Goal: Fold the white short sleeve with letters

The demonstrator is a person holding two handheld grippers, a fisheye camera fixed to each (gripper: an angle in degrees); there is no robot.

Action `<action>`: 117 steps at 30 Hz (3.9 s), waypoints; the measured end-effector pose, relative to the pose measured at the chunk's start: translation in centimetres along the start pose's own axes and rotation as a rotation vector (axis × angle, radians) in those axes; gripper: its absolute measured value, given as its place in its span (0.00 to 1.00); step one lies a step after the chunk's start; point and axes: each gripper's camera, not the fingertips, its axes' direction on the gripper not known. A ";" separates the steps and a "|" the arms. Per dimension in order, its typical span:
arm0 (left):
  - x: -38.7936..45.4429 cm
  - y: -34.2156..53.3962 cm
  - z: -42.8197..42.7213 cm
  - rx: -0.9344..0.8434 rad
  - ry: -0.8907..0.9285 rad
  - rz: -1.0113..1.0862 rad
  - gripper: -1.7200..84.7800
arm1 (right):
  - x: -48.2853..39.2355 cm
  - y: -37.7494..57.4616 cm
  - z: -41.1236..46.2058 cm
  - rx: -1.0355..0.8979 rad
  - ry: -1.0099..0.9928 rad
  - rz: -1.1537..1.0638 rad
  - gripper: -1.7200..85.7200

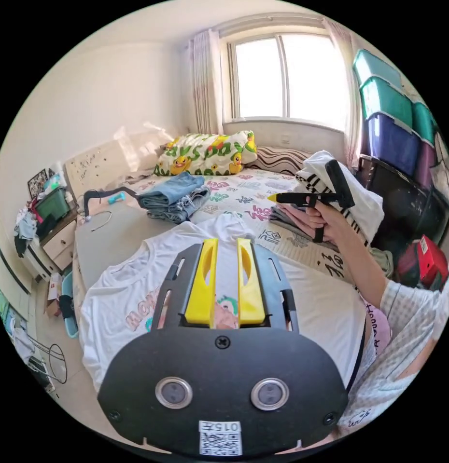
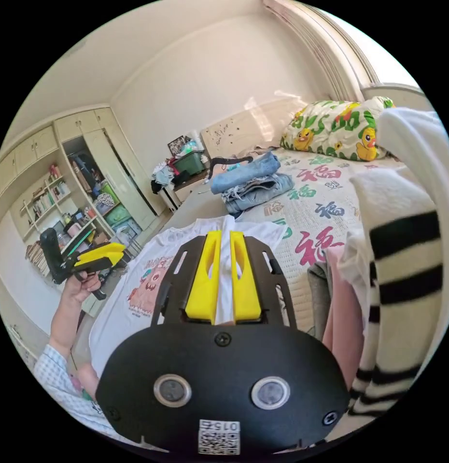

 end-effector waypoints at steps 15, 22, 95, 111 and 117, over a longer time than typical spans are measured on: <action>4.1 -9.4 45.1 -0.383 0.046 -0.072 0.13 | 2.8 -1.3 9.7 -0.321 -0.034 0.050 0.13; 2.5 -5.5 49.6 -0.425 0.025 -0.094 0.05 | 1.3 -0.4 9.4 -0.361 -0.050 0.023 0.05; 0.9 31.1 23.1 -0.313 0.142 0.287 0.04 | -9.9 9.3 14.8 -0.351 0.026 -0.390 0.03; -10.8 28.3 10.8 -0.133 0.130 0.066 0.08 | -4.5 10.6 7.8 -0.092 -0.089 -0.419 0.09; -17.3 28.8 13.7 -0.275 0.156 -0.063 0.10 | -6.2 13.7 10.9 -0.335 -0.212 -0.636 0.11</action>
